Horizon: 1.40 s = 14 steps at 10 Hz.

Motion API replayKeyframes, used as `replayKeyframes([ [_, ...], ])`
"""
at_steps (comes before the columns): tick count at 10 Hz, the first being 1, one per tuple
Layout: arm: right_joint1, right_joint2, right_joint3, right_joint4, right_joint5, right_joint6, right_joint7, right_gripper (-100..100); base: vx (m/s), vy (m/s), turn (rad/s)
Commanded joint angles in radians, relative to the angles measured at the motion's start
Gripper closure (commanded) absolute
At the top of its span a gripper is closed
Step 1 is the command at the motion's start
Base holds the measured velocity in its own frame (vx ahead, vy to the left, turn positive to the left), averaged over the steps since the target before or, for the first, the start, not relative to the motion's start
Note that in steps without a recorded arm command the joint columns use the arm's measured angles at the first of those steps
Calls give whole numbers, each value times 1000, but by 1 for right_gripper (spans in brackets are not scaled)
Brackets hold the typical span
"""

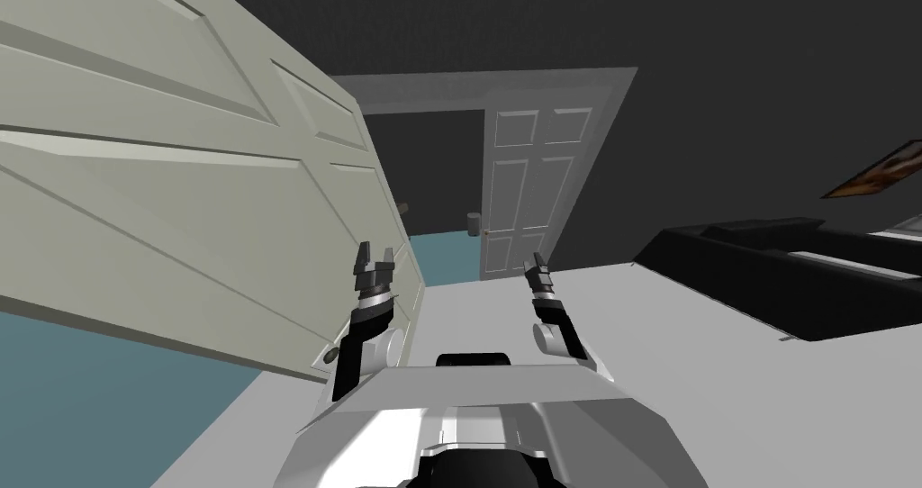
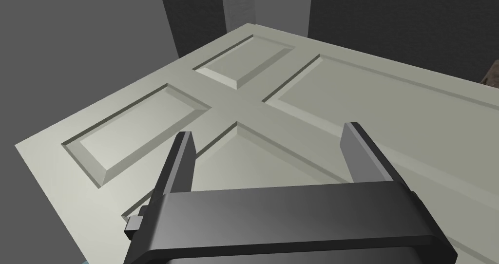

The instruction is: Pull the door open

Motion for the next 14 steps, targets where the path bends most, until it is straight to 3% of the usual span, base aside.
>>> replayKeyframes([
  [1, -13, -4, 3, 36, -15, -8, 8, -100, 87, -33, 103],
  [14, -154, -38, 18, 413, -135, -107, 64, -100, 93, -33, 109],
])
